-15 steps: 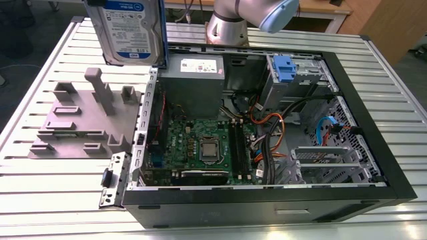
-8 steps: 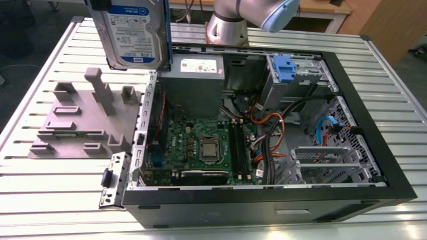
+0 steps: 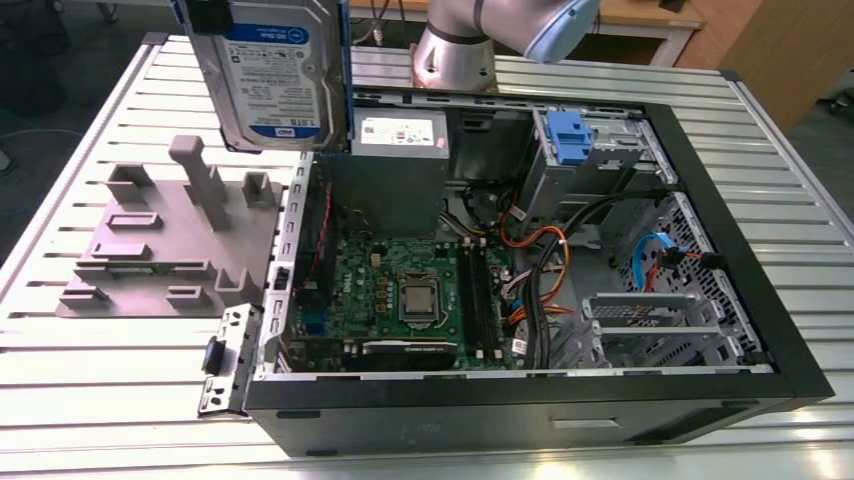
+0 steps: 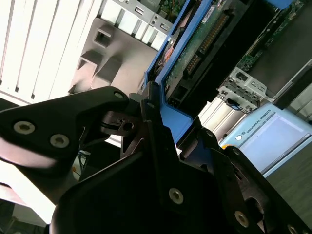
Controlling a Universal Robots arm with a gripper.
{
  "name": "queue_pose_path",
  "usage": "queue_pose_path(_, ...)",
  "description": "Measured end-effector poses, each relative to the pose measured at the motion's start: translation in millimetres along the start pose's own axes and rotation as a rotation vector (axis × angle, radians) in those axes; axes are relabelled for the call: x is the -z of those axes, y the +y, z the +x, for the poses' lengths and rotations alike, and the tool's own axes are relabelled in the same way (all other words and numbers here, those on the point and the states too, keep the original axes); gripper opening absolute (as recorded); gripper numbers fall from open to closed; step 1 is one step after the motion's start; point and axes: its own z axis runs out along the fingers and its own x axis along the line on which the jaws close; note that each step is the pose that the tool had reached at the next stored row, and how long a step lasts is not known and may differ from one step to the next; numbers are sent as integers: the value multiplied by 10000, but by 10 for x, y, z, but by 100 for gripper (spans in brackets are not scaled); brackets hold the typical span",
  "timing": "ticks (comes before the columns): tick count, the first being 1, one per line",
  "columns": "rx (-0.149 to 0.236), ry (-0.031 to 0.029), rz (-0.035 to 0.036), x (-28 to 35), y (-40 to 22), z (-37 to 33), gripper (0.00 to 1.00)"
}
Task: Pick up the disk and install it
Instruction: 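Pick up the disk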
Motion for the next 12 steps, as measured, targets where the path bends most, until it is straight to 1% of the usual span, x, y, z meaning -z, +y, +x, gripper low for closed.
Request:
queue_pose_path(2, 1, 0, 1, -1, -58, 10, 36)
queue_pose_path(6, 0, 0, 0, -2, -207, 22, 36)
queue_pose_path(12, 1, 0, -1, -4, -454, 30, 36)
